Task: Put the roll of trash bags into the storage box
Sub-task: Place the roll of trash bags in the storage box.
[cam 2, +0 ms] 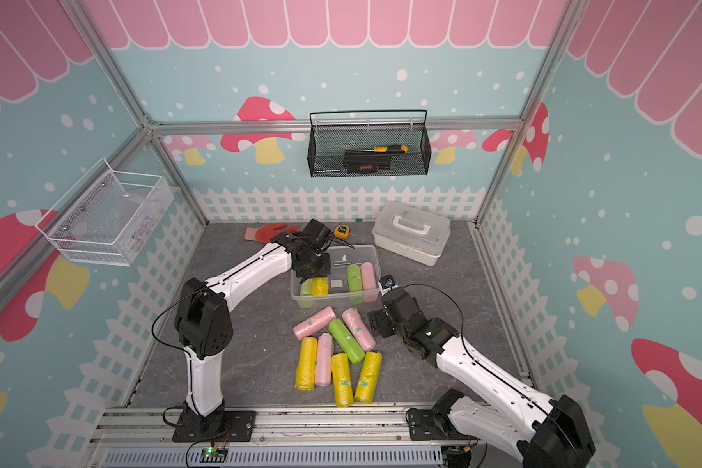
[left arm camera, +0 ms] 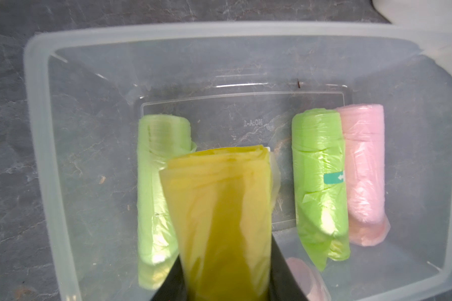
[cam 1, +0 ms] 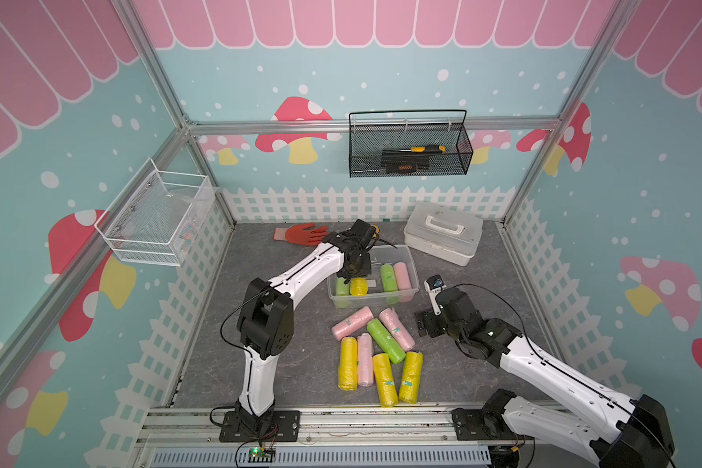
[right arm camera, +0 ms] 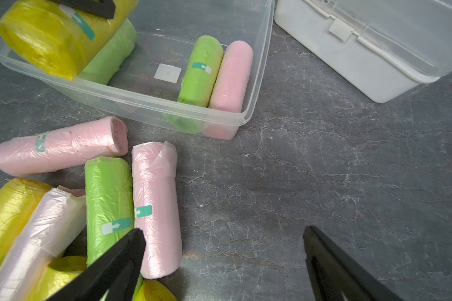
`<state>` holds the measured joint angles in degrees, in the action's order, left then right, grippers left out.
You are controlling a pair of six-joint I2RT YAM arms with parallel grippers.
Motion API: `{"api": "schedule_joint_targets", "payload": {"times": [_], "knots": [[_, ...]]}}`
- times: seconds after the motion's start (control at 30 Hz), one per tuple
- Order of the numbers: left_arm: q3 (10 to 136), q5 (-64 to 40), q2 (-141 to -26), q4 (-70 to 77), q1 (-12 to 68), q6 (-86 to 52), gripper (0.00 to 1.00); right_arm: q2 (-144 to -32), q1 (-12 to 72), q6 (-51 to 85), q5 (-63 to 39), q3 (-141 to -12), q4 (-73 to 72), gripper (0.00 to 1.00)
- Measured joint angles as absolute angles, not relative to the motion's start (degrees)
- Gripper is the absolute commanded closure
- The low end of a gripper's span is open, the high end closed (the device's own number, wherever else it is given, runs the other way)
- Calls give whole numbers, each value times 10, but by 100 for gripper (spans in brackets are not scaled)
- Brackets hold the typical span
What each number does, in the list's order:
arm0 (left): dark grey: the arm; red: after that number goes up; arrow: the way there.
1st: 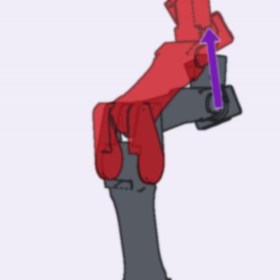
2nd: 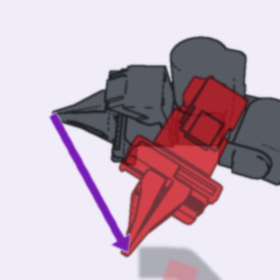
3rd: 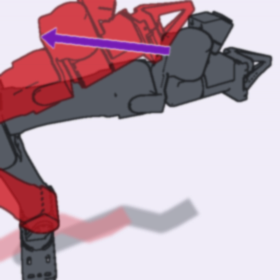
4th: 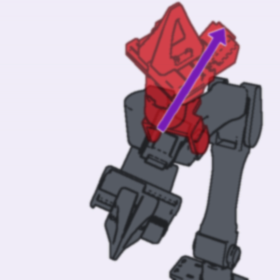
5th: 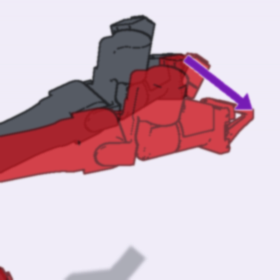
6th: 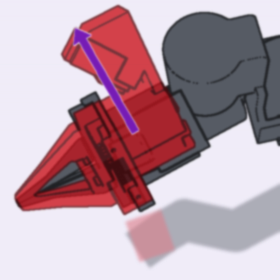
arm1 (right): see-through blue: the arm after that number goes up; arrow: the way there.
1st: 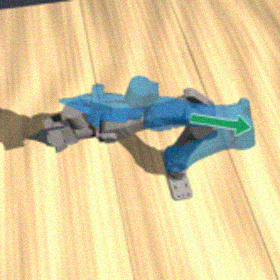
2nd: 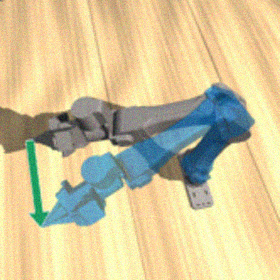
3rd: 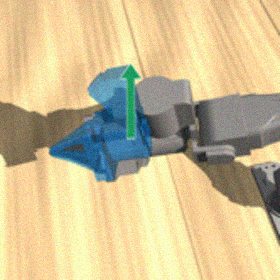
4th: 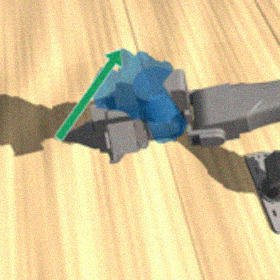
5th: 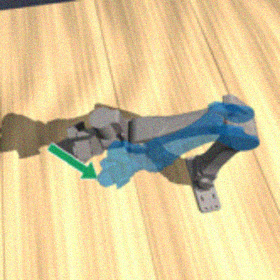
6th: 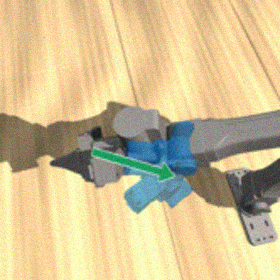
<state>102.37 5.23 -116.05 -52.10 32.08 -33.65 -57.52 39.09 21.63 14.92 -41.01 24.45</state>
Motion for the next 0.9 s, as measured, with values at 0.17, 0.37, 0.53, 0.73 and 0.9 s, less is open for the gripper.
{"api": "schedule_joint_targets", "payload": {"times": [0.17,0.37,0.53,0.73,0.9], "knots": [[1018,70,-1160,-510,316,-336,96,-575,391,216,149,-410,244,4],[1013,57,-1170,-496,316,-336,97,-575,391,216,149,-410,244,4],[1029,42,-1219,-489,316,-336,97,-575,391,216,145,-410,245,4],[1029,40,-1247,-496,313,-336,92,-566,391,216,145,-410,247,4],[1031,30,-1247,-497,310,-334,81,-566,391,216,145,-410,249,4]]}}
